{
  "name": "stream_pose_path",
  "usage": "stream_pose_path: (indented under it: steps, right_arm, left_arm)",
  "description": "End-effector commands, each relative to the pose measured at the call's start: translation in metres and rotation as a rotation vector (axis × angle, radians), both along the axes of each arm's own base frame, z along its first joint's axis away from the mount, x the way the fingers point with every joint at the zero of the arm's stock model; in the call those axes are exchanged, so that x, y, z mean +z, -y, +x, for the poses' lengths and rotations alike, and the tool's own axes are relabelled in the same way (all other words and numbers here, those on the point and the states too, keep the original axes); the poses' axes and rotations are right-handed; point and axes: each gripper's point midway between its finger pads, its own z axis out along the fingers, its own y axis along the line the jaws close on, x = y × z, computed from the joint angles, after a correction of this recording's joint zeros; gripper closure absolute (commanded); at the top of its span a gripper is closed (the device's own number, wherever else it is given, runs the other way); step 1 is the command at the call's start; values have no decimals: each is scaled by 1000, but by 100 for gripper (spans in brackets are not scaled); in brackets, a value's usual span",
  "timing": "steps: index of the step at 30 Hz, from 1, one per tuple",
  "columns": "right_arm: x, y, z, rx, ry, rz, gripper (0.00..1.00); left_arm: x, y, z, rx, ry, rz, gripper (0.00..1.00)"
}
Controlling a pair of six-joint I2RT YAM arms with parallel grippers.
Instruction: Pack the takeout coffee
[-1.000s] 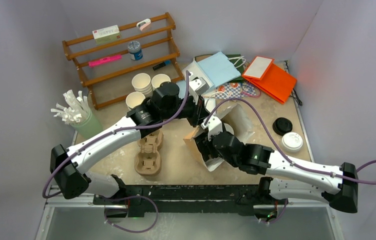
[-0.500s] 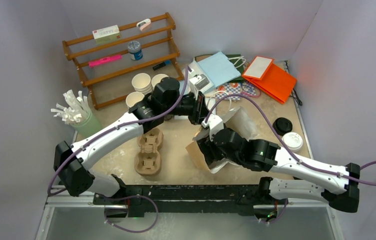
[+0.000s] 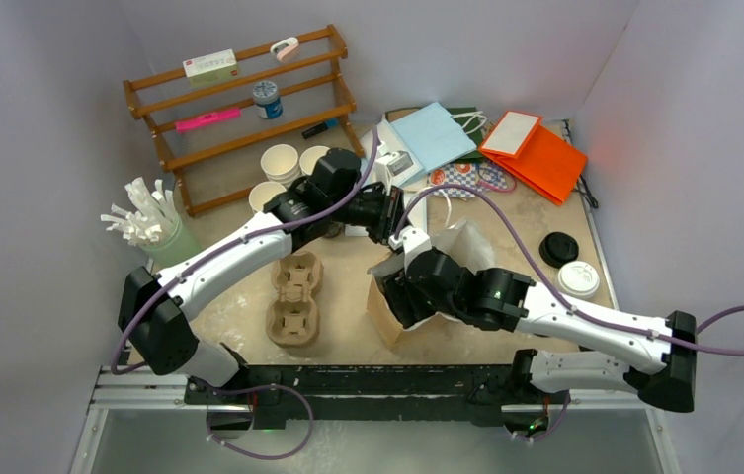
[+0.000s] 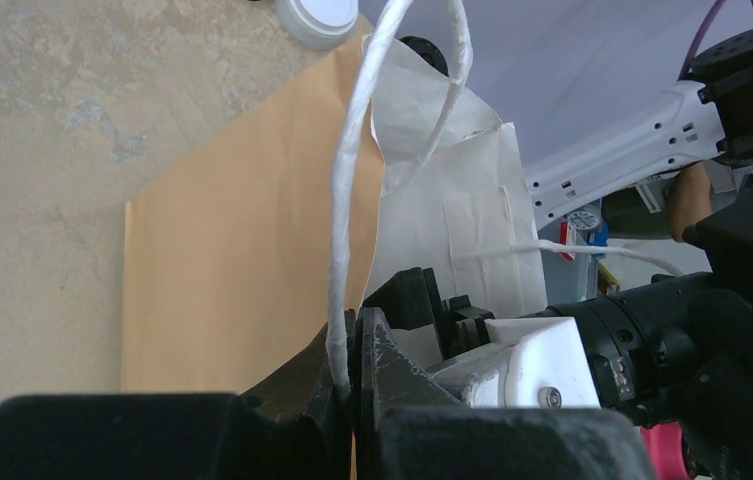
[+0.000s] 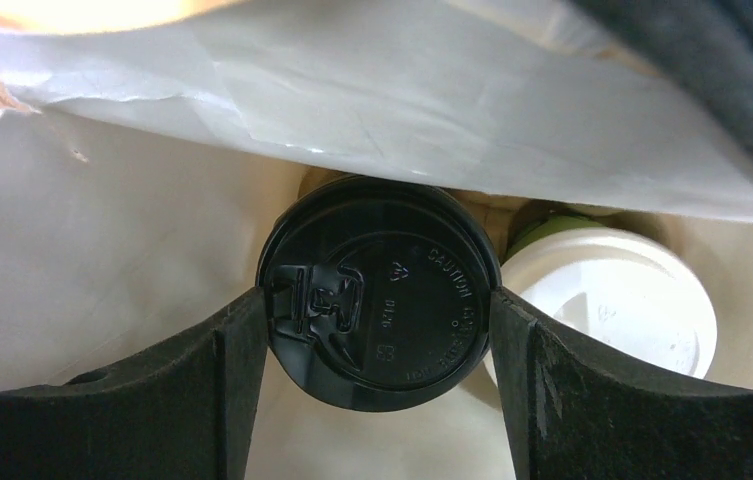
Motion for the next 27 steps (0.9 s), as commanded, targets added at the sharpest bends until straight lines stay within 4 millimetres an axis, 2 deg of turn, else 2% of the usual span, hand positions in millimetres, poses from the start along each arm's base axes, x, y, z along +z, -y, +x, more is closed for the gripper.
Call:
stream_pose_path:
  steps: [1, 15, 21, 27]
  right_arm:
    - [-26, -5, -11, 30, -92, -67, 57]
    - [-56, 2, -18, 16, -206, -142, 58]
    - [-73, 7, -26, 13, -264, -168, 58]
    - [-92, 12, -37, 21, -326, -197, 59]
  left_arm:
    - [46, 5, -6, -70, 69, -108, 100]
    - [43, -5, 5, -54, 105, -104, 100]
    - [43, -11, 16, -23, 144, -95, 100]
    - [40, -12, 17, -25, 155, -83, 100]
